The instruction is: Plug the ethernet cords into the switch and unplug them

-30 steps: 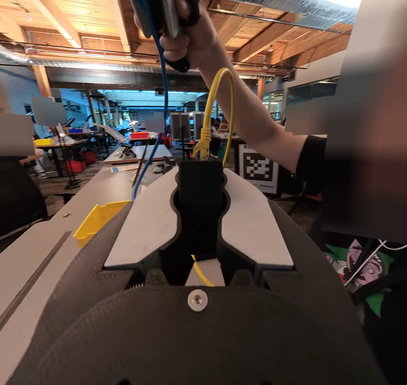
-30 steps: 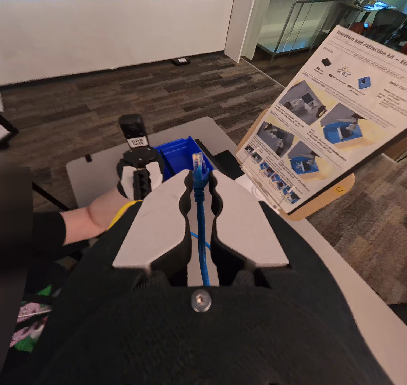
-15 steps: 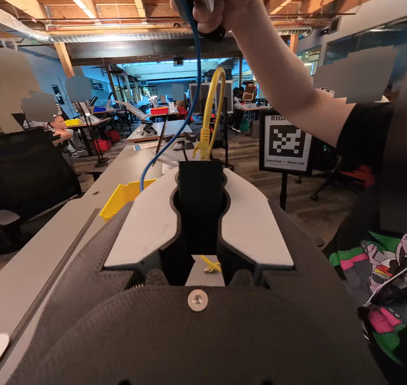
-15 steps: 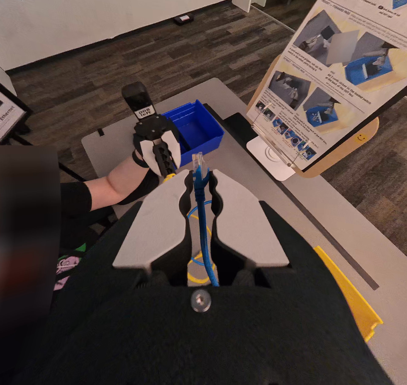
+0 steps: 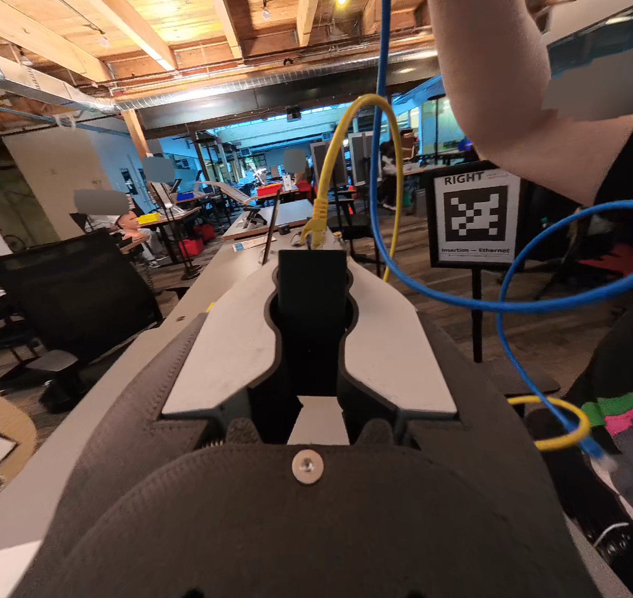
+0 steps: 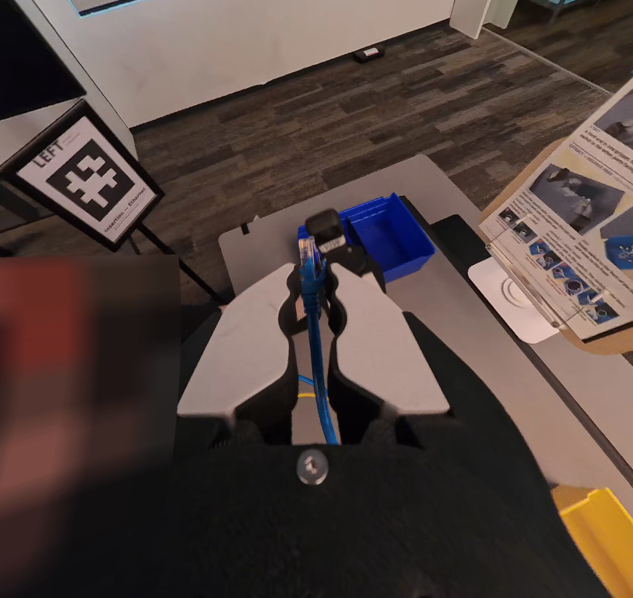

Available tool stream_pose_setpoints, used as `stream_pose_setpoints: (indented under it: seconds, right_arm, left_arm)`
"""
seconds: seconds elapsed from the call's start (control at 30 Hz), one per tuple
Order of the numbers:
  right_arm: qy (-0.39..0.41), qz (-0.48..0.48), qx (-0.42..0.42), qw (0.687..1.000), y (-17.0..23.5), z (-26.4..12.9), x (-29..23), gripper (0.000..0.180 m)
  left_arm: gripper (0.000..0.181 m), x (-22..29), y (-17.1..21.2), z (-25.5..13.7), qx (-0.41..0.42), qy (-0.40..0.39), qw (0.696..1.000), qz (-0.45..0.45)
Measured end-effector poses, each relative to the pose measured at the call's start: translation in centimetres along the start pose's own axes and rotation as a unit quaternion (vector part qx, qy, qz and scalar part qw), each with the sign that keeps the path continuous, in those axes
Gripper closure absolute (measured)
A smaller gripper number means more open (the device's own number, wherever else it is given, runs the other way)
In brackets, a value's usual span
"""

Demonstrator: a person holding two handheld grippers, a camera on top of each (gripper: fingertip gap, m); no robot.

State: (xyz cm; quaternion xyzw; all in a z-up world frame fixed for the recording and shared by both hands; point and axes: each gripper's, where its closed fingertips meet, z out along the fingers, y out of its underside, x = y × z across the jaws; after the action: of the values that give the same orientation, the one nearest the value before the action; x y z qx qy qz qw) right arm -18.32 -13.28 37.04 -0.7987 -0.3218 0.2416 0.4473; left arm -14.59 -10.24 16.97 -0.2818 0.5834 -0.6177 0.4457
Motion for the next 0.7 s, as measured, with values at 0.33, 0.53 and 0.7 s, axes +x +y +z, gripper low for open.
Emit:
stream_pose_setpoints:
  seconds: [0.33,0.53,0.7]
  right_arm:
    - [0.026,-0.022,-0.008,0.999,-2.8,4.8,2.2,0.165]
    - [0.073,-0.040,0.005,0.996,-3.3,3.5,3.0,0.165]
    - [0.085,-0.020,0.024,0.996,-2.3,1.4,5.0,0.165]
  left_arm:
    - [0.149,-2.5,2.9,1.7,-0.006,-0.027,0.998,-0.052]
    - [0.151,-6.3,2.7,-0.6,0.072,-0.075,0.987,-0.120]
    - [0.151,-6.2,3.1,-0.5,0.062,-0.080,0.990,-0.098]
